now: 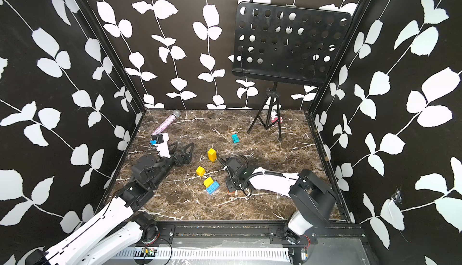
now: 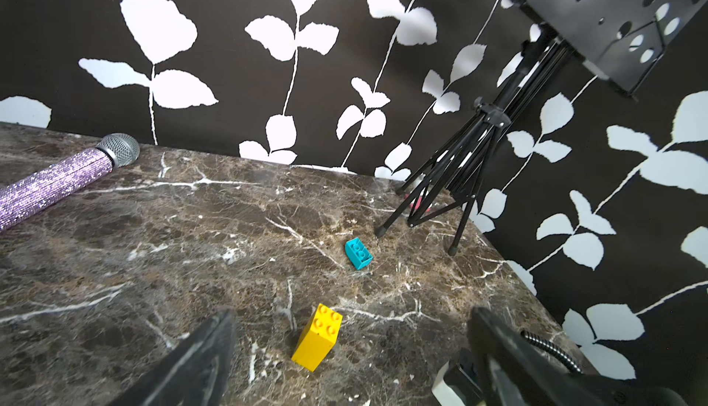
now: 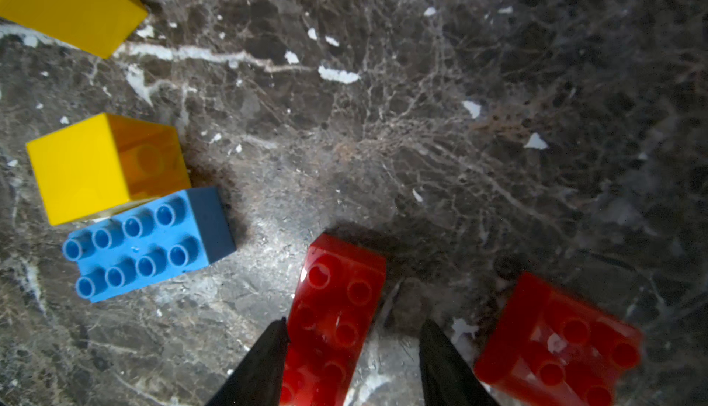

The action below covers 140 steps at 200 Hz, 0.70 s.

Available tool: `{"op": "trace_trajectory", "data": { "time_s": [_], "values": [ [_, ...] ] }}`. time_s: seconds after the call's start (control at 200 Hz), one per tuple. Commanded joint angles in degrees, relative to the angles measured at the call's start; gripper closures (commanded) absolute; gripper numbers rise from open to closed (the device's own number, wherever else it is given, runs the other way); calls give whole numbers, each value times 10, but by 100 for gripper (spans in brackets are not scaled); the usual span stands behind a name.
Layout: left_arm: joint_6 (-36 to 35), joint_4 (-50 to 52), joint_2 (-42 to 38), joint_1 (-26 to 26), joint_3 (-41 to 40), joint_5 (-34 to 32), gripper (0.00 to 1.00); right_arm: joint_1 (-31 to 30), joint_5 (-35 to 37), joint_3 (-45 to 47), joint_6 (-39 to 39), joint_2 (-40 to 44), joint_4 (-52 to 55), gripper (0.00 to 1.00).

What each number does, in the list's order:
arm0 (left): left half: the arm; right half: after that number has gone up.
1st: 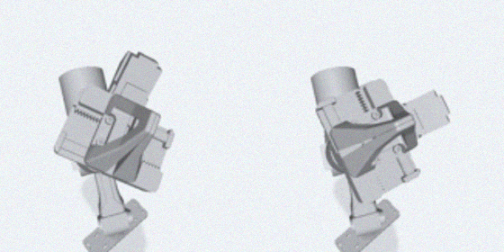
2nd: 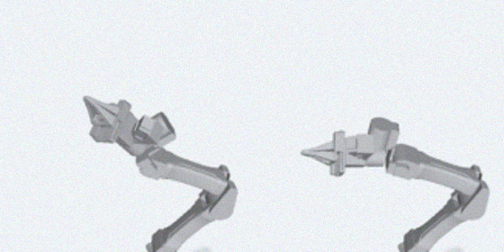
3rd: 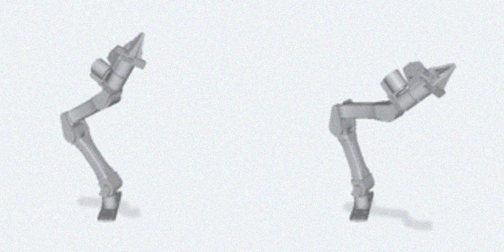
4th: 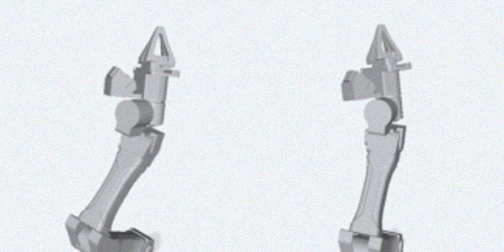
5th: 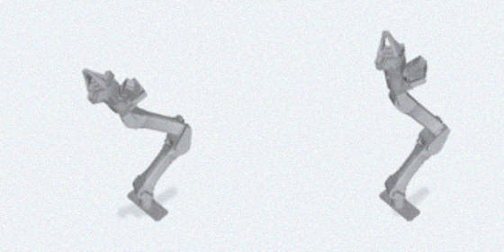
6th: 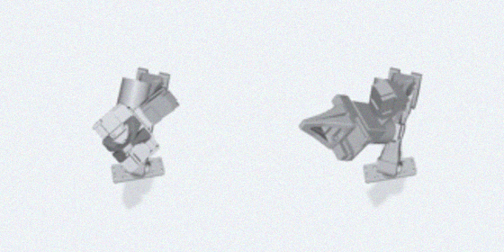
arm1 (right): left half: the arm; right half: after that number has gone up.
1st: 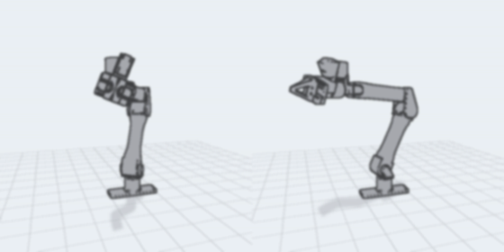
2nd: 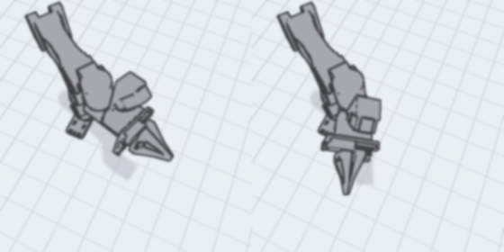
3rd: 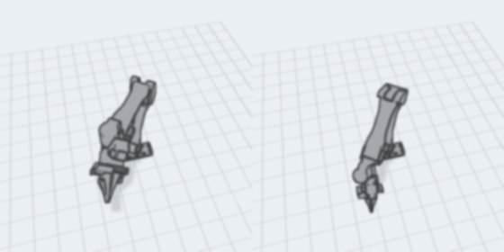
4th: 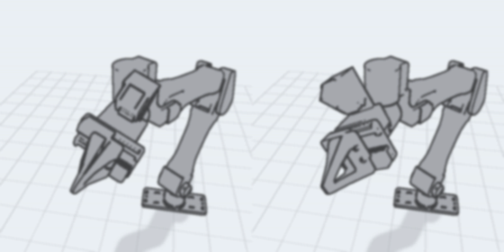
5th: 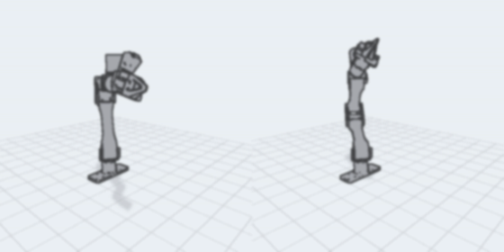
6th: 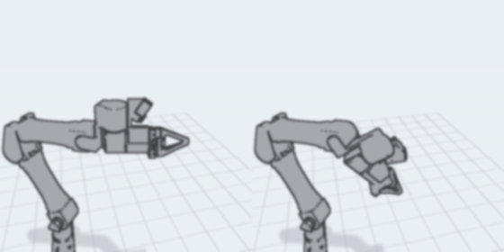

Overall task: Assemble the letter r with lego
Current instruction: Pick up the lego brick from the center of the board.

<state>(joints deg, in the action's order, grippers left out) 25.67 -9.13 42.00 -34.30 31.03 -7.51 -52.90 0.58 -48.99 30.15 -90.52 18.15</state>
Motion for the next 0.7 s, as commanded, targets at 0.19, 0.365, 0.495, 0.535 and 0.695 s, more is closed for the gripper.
{"op": "trace_trajectory", "data": {
  "time_s": [0.19, 0.365, 0.495, 0.535, 0.695],
  "values": [
    [-6, 32, 8, 2, 10, -10, 5, -13, 24, -20, -2, -30, -1, 49],
    [-4, 42, 10, 2, 9, -23, 6, -14, 26, -18, 0, -39, 0, 53],
    [-4, 45, 12, 5, 9, -19, 7, -14, 31, -21, 0, -38, 3, 59],
    [-3, 47, 14, 6, 10, -17, 7, -13, 35, -23, 0, -33, 7, 61],
    [4, 66, 22, 9, 22, -16, 11, -7, 81, -27, 12, 34, 37, 64]
  ]
}}
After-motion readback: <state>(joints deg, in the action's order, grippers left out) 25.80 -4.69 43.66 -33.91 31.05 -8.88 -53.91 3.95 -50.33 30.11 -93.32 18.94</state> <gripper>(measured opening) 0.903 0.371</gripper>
